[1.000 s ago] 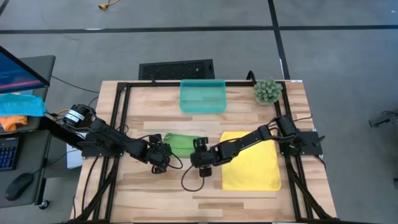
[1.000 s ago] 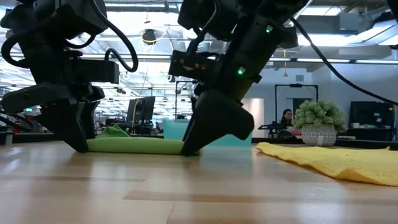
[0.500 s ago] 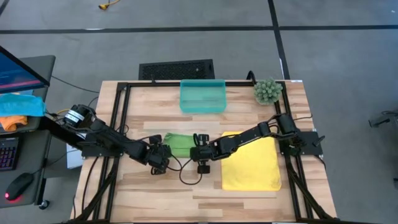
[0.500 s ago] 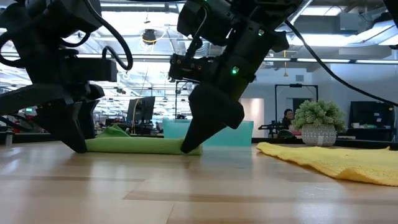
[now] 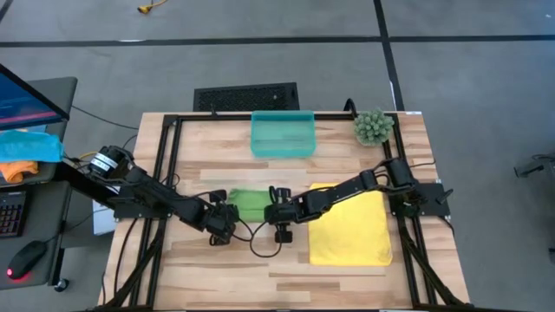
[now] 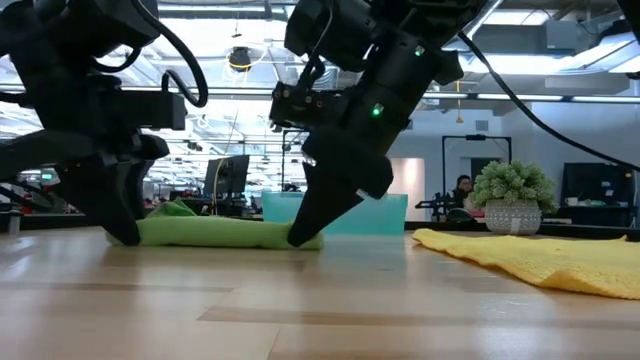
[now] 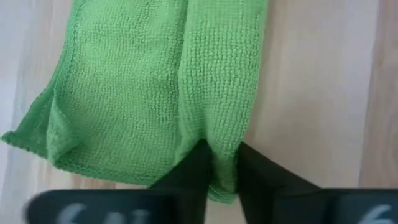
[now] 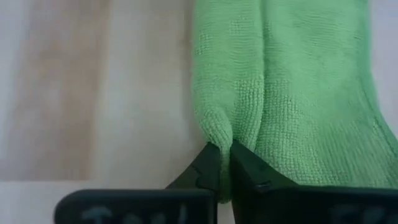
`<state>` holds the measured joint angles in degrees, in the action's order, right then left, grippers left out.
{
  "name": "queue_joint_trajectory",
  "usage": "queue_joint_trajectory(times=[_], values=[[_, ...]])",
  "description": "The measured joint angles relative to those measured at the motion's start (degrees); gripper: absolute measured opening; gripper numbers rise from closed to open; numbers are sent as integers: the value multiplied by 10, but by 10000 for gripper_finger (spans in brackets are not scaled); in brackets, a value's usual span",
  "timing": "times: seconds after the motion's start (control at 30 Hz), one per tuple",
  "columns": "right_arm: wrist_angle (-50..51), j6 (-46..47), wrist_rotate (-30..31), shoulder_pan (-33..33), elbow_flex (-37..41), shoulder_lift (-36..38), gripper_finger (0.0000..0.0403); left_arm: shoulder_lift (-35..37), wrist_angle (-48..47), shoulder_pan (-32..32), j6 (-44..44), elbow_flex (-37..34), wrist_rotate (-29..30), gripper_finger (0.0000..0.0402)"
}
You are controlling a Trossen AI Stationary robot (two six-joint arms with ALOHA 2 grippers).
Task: Roll microfiber towels into tight, uniform cylinder then place into a basket
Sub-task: Roll the green towel
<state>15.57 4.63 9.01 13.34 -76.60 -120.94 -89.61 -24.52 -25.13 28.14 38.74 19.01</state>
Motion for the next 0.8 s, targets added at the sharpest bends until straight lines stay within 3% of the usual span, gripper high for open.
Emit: queue_joint_trajectory(times=[0.1,0.23,0.4,0.53,0.7,0.8], values=[[-1,1,-46,9,-2,1,17,1,0,-4,9,0,-25,10],[9,14,-104,28,-18,-2,15,2,12,-4,41,2,-89,14],[11,44,-173,52,-42,-4,36,10,60,-4,95,0,-244,10],[8,70,-235,60,-60,-4,29,33,100,-4,151,-2,-353,7],[11,99,-242,54,-65,-3,17,51,92,14,233,-2,-376,11],[28,137,-201,39,-65,-3,24,52,53,38,274,-2,-376,12]])
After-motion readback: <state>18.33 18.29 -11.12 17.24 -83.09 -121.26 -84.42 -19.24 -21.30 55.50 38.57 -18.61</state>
